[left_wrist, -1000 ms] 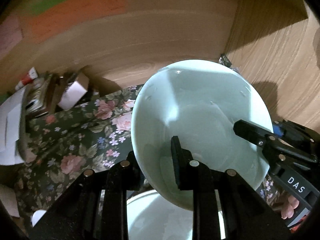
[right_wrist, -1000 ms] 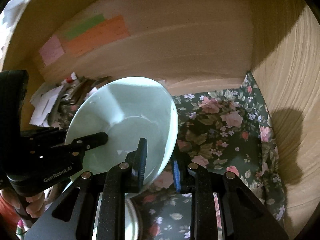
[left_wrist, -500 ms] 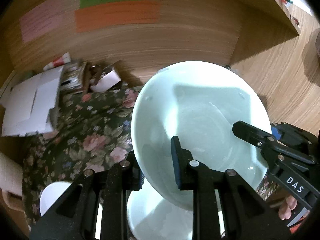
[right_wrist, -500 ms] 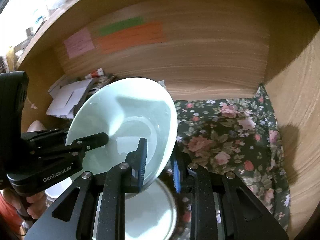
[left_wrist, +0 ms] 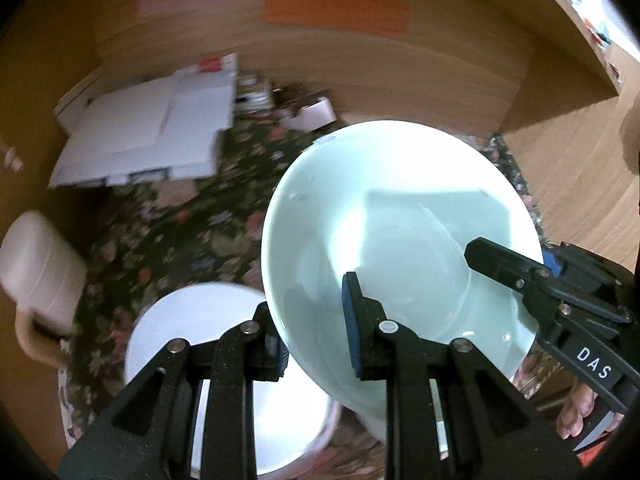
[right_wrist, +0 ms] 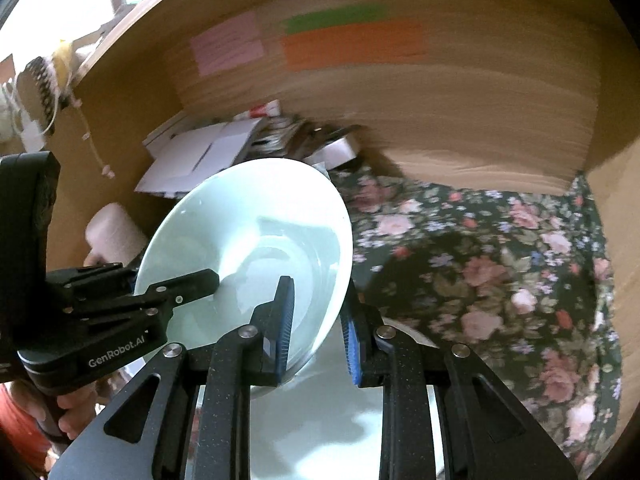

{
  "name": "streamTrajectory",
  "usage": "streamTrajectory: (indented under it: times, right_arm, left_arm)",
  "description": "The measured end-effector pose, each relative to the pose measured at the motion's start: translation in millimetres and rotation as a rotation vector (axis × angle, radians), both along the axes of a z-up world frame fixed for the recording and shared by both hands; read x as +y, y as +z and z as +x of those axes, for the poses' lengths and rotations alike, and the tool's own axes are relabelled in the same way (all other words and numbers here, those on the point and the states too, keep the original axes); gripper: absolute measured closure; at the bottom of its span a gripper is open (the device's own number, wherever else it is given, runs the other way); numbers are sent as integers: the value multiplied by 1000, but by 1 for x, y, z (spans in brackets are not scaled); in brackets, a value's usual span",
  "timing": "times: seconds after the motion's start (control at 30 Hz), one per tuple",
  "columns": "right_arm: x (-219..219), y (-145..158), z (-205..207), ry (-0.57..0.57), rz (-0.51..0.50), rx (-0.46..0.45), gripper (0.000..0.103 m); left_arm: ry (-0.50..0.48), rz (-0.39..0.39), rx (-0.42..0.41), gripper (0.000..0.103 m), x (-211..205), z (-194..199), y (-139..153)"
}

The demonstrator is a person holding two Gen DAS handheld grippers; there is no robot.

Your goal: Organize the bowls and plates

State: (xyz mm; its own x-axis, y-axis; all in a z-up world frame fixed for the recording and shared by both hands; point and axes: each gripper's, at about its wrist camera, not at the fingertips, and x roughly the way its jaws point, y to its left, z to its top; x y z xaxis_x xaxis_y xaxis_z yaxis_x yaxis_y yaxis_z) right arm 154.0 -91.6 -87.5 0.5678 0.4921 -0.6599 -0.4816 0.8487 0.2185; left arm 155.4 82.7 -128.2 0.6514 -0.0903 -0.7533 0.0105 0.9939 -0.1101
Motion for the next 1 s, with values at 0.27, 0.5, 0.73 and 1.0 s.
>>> streamTrajectory:
  times: [0.27, 0.5, 0.73, 1.0]
  right_arm:
    - [43, -10, -8, 78, 4, 22, 82]
    - [69, -21, -12, 130, 5, 51, 82]
    - [84, -35, -13, 159, 1, 91, 82]
    - [92, -47, -17, 180, -17, 126, 82]
  left_arm:
    - [74, -3, 11, 80, 42, -24, -10]
    - [126, -11, 35, 80, 69, -39, -20]
    - [151, -13, 63, 80, 80, -45, -33]
    - [156, -13, 87, 80, 85, -52, -43]
